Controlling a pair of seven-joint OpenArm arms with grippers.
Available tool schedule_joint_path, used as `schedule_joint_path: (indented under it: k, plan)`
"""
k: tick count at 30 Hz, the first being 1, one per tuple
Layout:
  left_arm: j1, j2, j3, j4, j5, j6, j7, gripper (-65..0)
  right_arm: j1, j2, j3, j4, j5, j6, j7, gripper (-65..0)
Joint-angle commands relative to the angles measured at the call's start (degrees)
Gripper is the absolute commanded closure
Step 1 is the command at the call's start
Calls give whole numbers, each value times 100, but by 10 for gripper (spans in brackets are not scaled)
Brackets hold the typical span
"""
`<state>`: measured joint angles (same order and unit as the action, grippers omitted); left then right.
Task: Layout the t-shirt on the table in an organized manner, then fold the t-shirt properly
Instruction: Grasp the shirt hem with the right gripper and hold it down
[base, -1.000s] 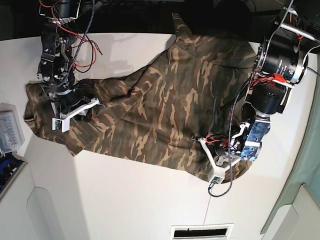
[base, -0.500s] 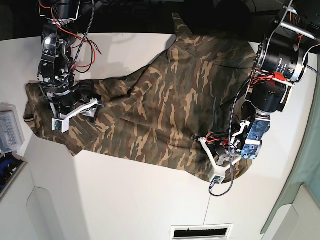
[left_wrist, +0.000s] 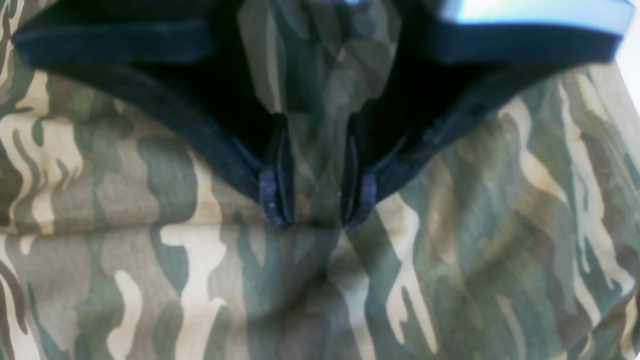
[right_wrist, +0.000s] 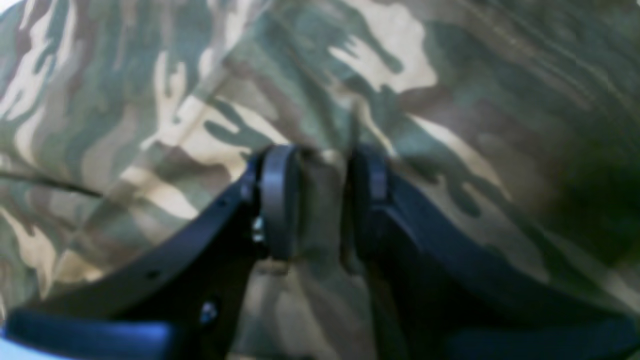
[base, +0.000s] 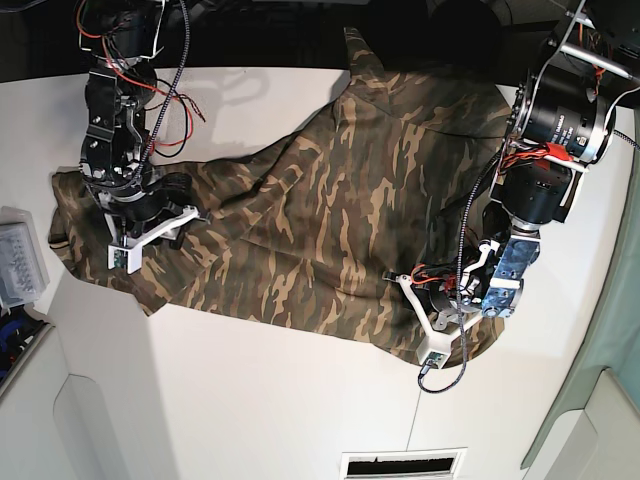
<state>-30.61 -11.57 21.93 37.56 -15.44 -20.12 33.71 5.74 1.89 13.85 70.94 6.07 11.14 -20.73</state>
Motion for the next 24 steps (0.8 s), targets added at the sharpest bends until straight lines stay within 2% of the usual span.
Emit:
schedule_joint_path:
  k: [1,3,5,7,11,12,15,16,20,24]
  plan:
    - [129,-4,33,-96,149,-2,619,-191,90,31,7,208,33,22,81,-163]
    - [129,-7,33,-96,157,0,619,-191,85,33,7,313,33,26,35,-95]
    - [127,-4,33,-96,155,0,619,-191,87,35,7,317,7,240,9,-10]
    - [127,2,33,-96,153,0,619,-191,70,33,7,315,-79,459,7,0]
    - [127,11,33,-96,153,0,619,-191,26,74,7,315,-114,372,-2,0]
    - [129,11,33,-96,155,0,619,-191,26,101,7,315,-111,323,-4,-49]
    - [129,-2,33,-96,153,0,621,-191,26,164,7,315,-85,181,2,-270]
    - [129,-4,33,-96,155,0,621,-191,26,186,7,315,-35,149,4,-320]
    - [129,-2,33,-96,153,0,616,-191,37,225,7,245,168,151,17,-322]
    - [129,15,33,-96,125,0,590,-191,59,223,7,37,168,398,28,-228]
